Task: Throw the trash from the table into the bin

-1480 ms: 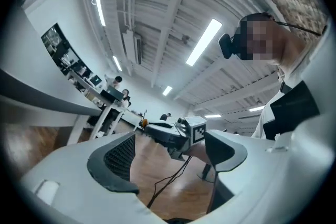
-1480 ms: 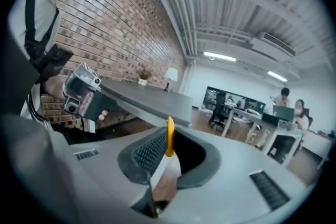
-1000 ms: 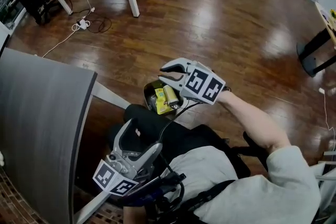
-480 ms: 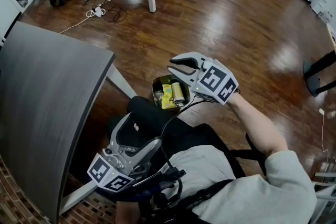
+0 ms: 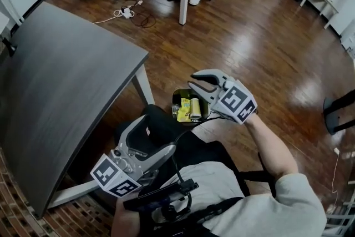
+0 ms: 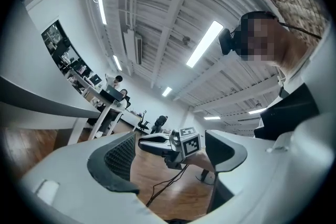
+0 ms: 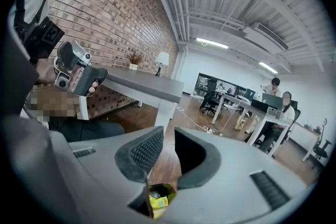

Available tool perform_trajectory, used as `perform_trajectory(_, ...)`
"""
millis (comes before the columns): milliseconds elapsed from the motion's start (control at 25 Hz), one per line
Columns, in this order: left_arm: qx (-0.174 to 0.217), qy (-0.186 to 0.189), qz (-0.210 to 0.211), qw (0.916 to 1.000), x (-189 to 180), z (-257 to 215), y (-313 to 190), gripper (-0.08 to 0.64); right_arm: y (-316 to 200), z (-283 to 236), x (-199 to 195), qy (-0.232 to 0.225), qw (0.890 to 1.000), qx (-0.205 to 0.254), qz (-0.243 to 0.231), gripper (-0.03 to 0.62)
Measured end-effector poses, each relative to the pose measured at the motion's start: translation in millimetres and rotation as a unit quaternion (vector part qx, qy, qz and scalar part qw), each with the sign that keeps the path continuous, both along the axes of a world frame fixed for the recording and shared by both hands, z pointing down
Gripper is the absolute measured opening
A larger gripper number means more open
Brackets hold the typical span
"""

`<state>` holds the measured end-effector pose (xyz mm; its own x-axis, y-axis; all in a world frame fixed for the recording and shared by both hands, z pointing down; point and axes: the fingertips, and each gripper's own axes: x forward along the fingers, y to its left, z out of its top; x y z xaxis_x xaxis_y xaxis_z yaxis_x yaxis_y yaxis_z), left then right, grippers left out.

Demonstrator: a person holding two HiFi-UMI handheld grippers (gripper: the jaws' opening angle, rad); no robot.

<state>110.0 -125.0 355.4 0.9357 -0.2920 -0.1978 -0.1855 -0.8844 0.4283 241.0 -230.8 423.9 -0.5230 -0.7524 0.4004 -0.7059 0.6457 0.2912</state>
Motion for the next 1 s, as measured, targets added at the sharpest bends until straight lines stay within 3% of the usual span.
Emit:
perform_trajectory(360,0.005,-0.005,-0.038,0.9992,-22,0,3,0.399,2,-4,-33,0.007,0.999,0.008,-0.05,0.078)
perform_trajectory(600,0.007,-0.005,-0.086,0.9963,-60,0,2,0.399,5,-8,-87,0.006,0.993,0.017,-0.114,0.078)
perform_trajectory(840,0.007,-0.003,-0.148,0.9889,-106,-3,8,0.399,16,-27,-153,-0.021,0.979,0.055,-0.195,0.078)
perform_trajectory(1000,0.012,-0.003,-0.203,0.9792,-143,-9,15,0.399,31,-46,-208,-0.062,0.966,0.045,-0.245,0.078)
